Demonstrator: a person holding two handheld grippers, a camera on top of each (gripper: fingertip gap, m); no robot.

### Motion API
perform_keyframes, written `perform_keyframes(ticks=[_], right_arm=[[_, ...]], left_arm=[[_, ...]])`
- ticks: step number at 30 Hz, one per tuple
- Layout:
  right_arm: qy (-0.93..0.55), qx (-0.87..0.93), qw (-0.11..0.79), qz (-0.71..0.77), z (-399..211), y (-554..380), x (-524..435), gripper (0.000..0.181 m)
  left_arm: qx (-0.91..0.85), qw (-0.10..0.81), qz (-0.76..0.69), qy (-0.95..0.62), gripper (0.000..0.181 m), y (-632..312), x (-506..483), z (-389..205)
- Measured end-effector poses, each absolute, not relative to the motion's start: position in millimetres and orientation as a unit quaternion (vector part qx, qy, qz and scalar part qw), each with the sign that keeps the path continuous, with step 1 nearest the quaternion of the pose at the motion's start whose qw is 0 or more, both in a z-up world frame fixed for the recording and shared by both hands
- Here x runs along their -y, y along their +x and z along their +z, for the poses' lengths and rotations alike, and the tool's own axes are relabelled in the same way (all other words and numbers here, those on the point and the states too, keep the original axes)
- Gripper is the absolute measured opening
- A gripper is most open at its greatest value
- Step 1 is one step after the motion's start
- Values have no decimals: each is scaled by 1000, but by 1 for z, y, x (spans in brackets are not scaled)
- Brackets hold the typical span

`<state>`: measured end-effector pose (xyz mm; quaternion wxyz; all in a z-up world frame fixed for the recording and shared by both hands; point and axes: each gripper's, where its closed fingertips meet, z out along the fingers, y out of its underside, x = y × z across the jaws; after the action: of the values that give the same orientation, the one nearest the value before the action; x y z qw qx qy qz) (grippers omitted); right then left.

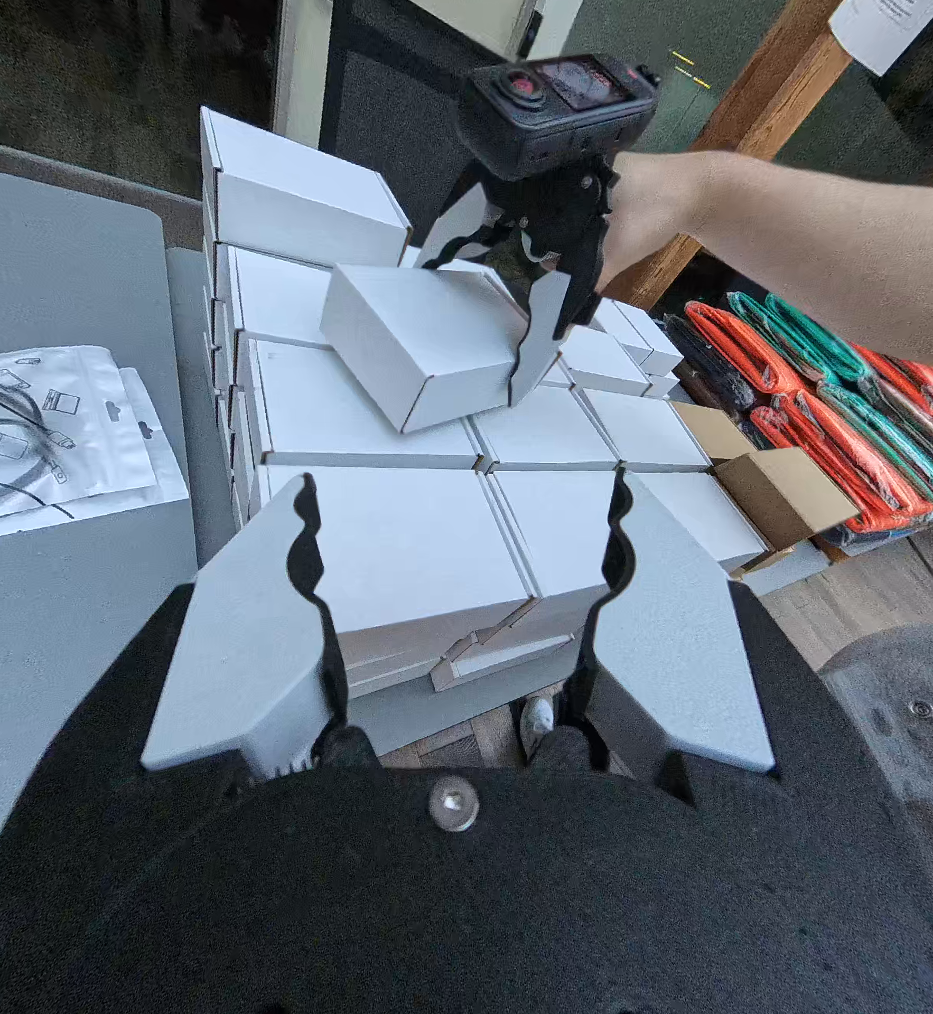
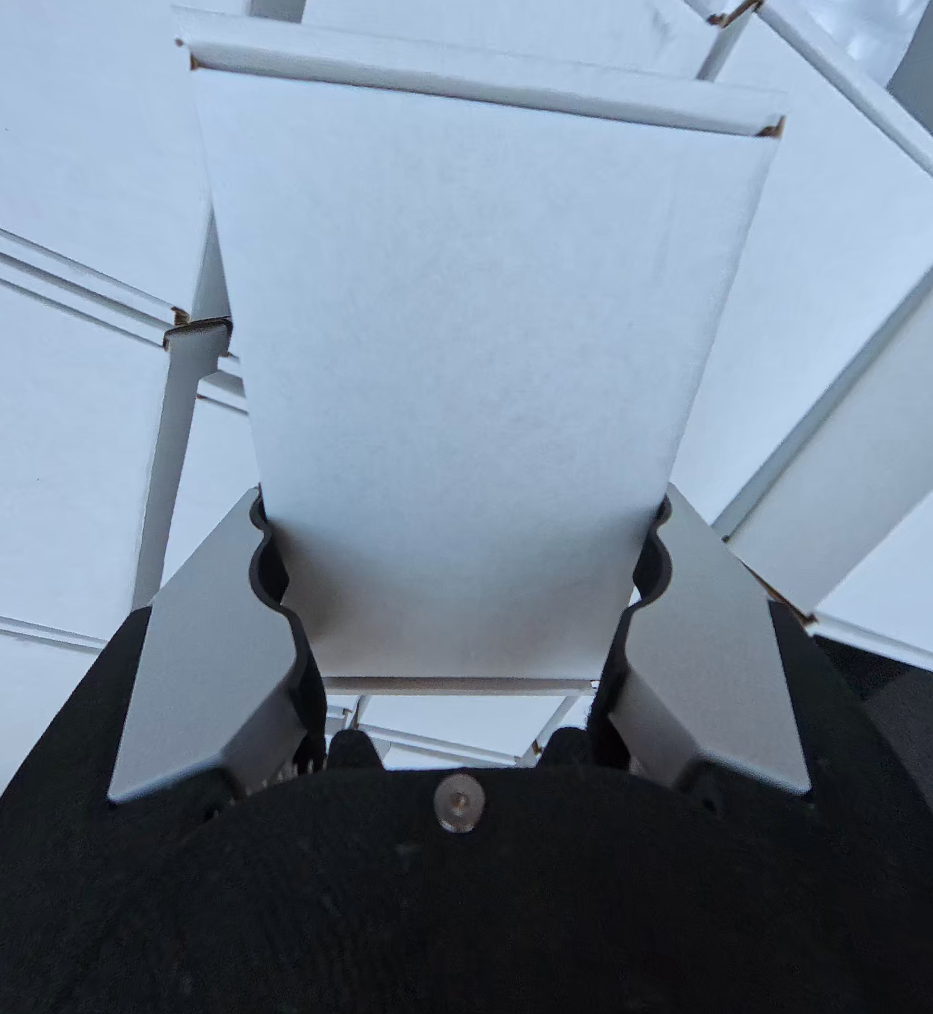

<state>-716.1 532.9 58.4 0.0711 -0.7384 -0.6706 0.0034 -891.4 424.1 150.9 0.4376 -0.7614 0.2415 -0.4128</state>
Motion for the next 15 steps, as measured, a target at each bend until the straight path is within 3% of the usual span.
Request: perform_keyframes(ticks=[5, 9, 12, 15], right_arm=[[-826, 535, 178, 28, 123, -632, -514, 131], [-940, 261, 213, 64, 157, -438, -499, 130], [-983, 17, 177, 50, 148, -262, -493, 130], [-975, -147, 147, 81, 117, -153, -493, 130]], left_arm=[[-236, 444, -384, -774, 107, -876, -420, 165], [-246, 456, -381, -766, 107, -818, -428, 187], [-253, 445, -399, -761, 107, -759, -429, 202], [-246, 453, -405, -755, 107, -705, -422, 215]])
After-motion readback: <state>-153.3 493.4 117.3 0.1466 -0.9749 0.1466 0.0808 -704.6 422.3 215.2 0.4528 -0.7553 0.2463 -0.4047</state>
